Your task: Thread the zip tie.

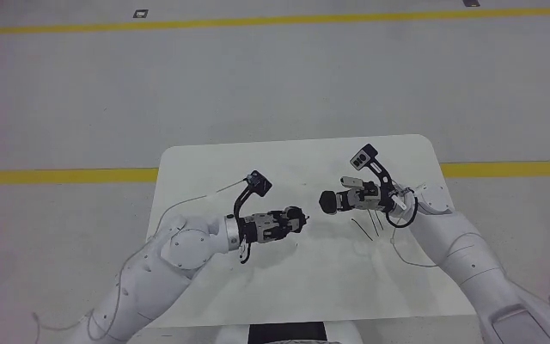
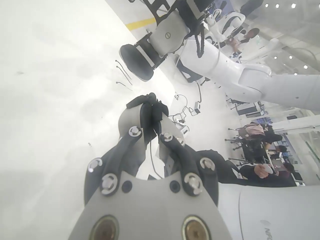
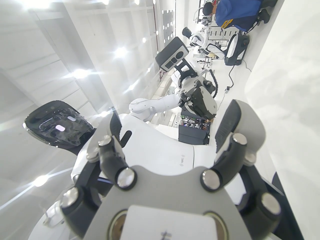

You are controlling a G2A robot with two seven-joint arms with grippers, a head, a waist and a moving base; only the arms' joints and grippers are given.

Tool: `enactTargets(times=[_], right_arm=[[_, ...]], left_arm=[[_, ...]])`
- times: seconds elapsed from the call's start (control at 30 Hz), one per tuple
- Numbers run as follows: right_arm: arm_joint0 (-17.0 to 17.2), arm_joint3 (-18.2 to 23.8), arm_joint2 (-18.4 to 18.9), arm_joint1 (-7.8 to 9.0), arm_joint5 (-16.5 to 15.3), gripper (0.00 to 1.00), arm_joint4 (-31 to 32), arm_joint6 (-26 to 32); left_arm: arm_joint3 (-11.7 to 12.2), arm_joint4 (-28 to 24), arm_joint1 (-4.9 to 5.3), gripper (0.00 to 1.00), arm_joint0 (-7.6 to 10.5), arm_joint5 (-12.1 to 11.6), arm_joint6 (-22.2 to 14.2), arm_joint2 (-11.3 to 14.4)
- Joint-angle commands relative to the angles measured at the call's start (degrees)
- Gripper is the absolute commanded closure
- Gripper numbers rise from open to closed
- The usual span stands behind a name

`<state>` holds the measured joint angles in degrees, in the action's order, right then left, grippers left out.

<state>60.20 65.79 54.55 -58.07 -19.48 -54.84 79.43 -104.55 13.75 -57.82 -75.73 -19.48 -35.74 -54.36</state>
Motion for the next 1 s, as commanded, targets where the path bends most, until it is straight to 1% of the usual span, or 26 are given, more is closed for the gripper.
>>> enactTargets(times=[0.0, 0.07, 0.1, 0.13, 0.17, 0.2, 0.37, 0.4, 0.47, 0.5, 0.53, 0.87, 0.9, 0.97], right_arm=[[0.07, 0.04, -0.01, 0.01, 0.11, 0.0, 0.37, -0.37], [0.55, 0.84, 0.78, 0.33, 0.0, 0.0, 3.41, -2.33], [0.72, 1.14, 1.43, 0.69, 0.04, 0.0, 5.9, -2.42], [0.81, 1.58, 2.36, 1.28, 0.58, 0.0, 9.97, -2.41], [1.21, 2.13, 3.35, 1.67, 0.71, 0.0, 11.36, -2.81], [1.45, 2.59, 4.14, 2.14, 1.07, 0.0, 14.24, -2.75], [2.91, 6.0, 8.61, 4.52, 4.51, 0.0, 26.77, -2.25], [3.16, 6.83, 9.2, 4.88, 5.17, 0.0, 28.9, -2.23], [3.45, 9.02, 10.21, 5.73, 6.65, 0.0, 35.88, -2.15], [3.73, 10.1, 10.51, 6.0, 7.26, 0.0, 38.01, -2.14], [3.85, 11.56, 10.42, 6.32, 7.36, 0.0, 41.67, -1.38], [3.85, 11.56, 10.42, 6.32, 7.36, 0.0, 41.67, -1.38], [3.96, 11.7, 10.65, 6.32, 7.34, 0.0, 41.72, -2.44], [4.25, 12.81, 11.74, 6.8, 7.25, 0.0, 44.71, -3.12]], left_arm=[[0.0, 0.0, 0.0, 1.0, 0.0, 0.0, 0.0, 0.0], [0.0, 0.0, 0.0, 1.0, 0.0, 0.0, 0.0, 0.0], [0.0, 0.0, 0.0, 1.0, 0.0, 0.0, 0.0, 0.0], [0.0, 0.0, 0.0, 1.0, 0.0, 0.0, 0.0, 0.0], [0.0, 0.0, 0.0, 1.0, 0.0, 0.0, 0.0, 0.0], [0.0, 0.0, 0.0, 1.0, 0.0, 0.0, 0.0, 0.0], [0.0, 0.0, 0.0, 1.0, 0.0, 0.0, 0.0, 0.0], [0.0, 0.0, 0.0, 1.0, 0.0, 0.0, 0.0, 0.0], [0.0, 0.0, 0.0, 1.0, 0.0, 0.0, 0.0, 0.0], [0.0, 0.0, 0.0, 1.0, 0.0, 0.0, 0.0, 0.0], [0.0, 0.0, 0.0, 1.0, 0.0, 0.0, 0.0, 0.0], [0.0, 0.0, 0.0, 1.0, 0.0, 0.0, 0.0, 0.0], [0.0, 0.0, 0.0, 1.0, 0.0, 0.0, 0.0, 0.0], [0.0, 0.0, 0.0, 1.0, 0.0, 0.0, 0.0, 0.0]])
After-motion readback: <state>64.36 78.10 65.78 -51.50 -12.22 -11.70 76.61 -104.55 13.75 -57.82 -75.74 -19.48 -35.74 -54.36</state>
